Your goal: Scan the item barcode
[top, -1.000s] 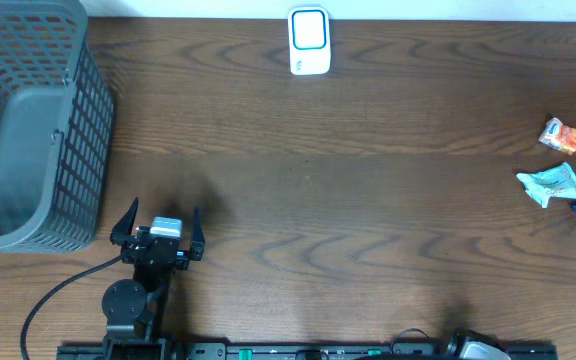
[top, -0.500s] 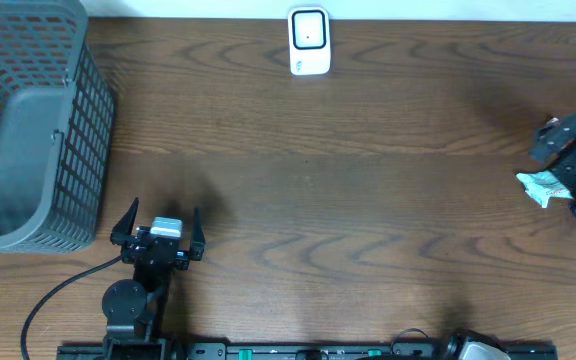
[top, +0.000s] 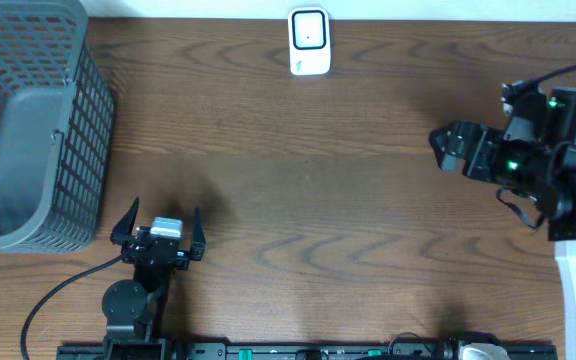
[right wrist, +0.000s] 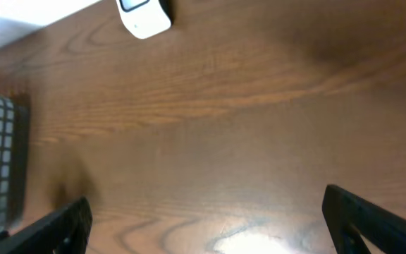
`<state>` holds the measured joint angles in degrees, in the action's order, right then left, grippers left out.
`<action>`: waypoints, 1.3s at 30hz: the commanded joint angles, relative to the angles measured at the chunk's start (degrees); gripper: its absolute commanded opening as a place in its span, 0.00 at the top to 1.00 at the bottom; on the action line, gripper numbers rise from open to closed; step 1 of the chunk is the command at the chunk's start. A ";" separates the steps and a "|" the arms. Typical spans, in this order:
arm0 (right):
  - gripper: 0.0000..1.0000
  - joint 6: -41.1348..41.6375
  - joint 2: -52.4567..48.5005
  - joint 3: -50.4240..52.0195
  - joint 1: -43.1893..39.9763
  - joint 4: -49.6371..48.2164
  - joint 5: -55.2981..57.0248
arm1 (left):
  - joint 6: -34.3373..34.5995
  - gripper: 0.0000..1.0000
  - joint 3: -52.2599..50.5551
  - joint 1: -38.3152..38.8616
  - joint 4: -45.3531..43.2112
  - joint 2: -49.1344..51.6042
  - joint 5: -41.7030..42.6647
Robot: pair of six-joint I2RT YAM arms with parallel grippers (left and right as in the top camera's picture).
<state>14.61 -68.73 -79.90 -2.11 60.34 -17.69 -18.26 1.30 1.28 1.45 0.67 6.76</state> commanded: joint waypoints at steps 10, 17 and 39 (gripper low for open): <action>0.01 0.20 0.13 9.75 8.85 -35.15 34.47 | 14.53 0.02 -1.07 0.13 1.49 -0.44 1.09; 0.01 -8.07 -0.66 10.27 8.85 -44.63 35.30 | 18.38 0.02 -1.07 0.13 1.64 -0.44 -1.49; 0.01 -8.55 -0.66 10.27 8.85 -29.90 32.09 | 18.36 0.02 -1.07 0.13 2.10 -0.39 -1.44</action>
<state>6.94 -69.04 -69.65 6.26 30.72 12.71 -0.16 1.30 1.28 1.78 0.62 5.58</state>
